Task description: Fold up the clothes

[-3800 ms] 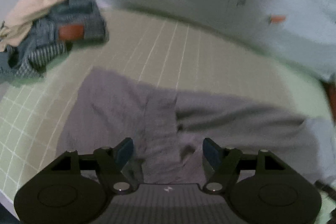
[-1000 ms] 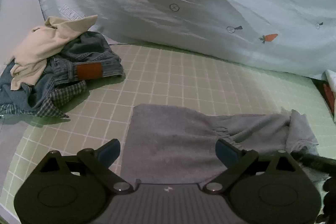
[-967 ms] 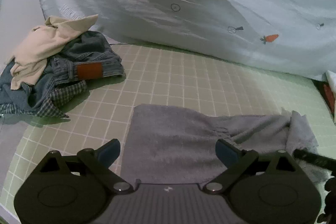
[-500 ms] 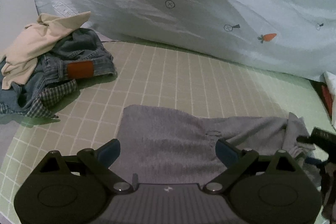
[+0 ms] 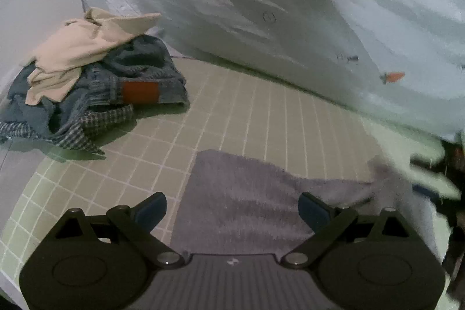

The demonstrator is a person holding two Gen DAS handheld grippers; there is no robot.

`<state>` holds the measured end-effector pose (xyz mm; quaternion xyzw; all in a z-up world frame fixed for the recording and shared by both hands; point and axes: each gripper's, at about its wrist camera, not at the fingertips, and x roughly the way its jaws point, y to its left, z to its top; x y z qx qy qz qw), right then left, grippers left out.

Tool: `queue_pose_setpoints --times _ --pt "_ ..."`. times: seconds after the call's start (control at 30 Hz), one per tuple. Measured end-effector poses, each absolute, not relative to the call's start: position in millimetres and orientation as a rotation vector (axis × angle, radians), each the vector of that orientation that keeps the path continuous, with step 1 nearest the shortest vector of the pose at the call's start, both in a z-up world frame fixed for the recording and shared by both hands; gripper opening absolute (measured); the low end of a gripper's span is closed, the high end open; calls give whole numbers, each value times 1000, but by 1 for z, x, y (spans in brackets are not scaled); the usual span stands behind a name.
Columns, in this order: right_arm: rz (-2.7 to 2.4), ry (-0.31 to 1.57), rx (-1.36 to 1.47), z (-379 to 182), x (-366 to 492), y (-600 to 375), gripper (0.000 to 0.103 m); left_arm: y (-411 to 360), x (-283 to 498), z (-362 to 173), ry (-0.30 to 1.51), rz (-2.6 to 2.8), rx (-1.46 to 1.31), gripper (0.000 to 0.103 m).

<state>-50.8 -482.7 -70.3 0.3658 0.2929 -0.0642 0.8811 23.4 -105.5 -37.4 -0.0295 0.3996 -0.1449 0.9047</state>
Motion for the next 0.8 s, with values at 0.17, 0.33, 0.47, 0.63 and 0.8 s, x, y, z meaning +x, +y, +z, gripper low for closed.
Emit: queue_pose_setpoints --times 0.17,0.33,0.47,0.63,0.8 --pt "-310 720 574 -88 -81 -477 64 -102 24 -53 846 -314 -41 97" --pt "-410 736 754 -110 -106 -480 57 -87 21 -58 882 -359 -69 97" --pt "-392 749 751 -119 -111 -466 53 -78 14 -65 908 -373 -39 97" --pt "-285 756 671 -122 -115 -428 13 -62 4 -70 922 -387 6 97" --pt "-281 781 650 -126 -127 -399 16 -43 -2 -78 952 -372 35 97"
